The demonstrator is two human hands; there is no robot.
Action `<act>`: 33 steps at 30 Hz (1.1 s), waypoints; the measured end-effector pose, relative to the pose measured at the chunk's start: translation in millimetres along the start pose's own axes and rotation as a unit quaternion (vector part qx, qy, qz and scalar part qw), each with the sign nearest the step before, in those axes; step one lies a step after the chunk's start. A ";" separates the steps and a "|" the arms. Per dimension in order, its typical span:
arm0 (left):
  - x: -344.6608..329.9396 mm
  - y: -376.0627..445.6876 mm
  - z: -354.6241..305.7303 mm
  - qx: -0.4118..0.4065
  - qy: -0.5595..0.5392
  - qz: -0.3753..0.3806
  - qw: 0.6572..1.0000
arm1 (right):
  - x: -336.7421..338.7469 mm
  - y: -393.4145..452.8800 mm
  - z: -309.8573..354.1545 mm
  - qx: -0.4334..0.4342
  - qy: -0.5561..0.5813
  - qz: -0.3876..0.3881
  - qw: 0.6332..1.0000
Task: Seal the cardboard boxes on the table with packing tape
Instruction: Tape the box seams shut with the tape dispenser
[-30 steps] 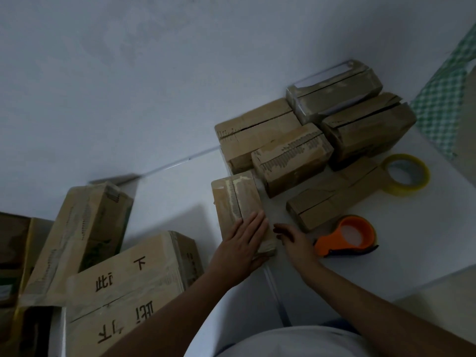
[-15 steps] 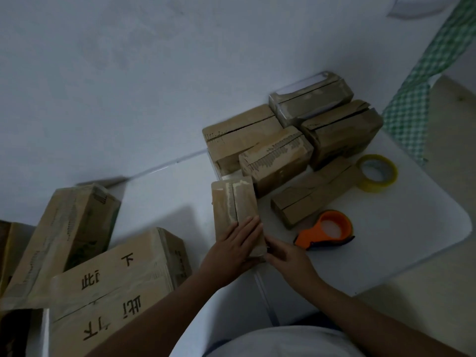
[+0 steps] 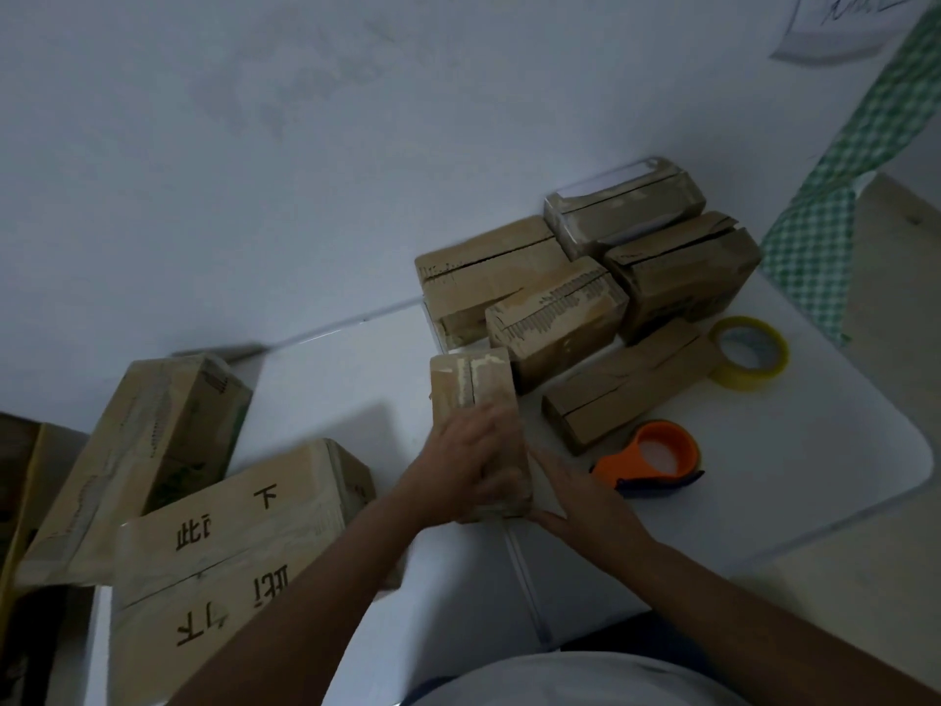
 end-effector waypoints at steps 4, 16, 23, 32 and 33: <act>4.5 -36.0 -1.4 0.248 -0.280 -0.284 0.883 | 8.6 6.5 10.0 0.052 -0.076 -0.077 0.993; -68.2 -103.5 -15.5 0.473 -0.735 -0.356 0.332 | -25.3 49.7 35.1 0.145 -0.323 0.036 0.935; -69.7 -107.3 -12.2 0.463 -0.706 -0.406 0.350 | -26.5 49.0 34.1 0.146 -0.328 0.026 0.933; -71.4 -89.6 -2.3 0.482 -0.610 -0.445 0.445 | -27.8 51.3 32.4 0.141 -0.327 0.038 0.934; -71.3 -86.3 -0.6 0.483 -0.606 -0.439 0.455 | -28.7 51.8 31.9 0.142 -0.324 0.037 0.935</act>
Point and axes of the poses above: each hand's wrist, its own y-axis towards the middle knuckle, its own x-axis out of the back of the hand, z = x × y, the point moved 2 cm from there along y, towards the middle knuckle, and after that the axes turned 10 degrees about -y, right-handed, at the moved point
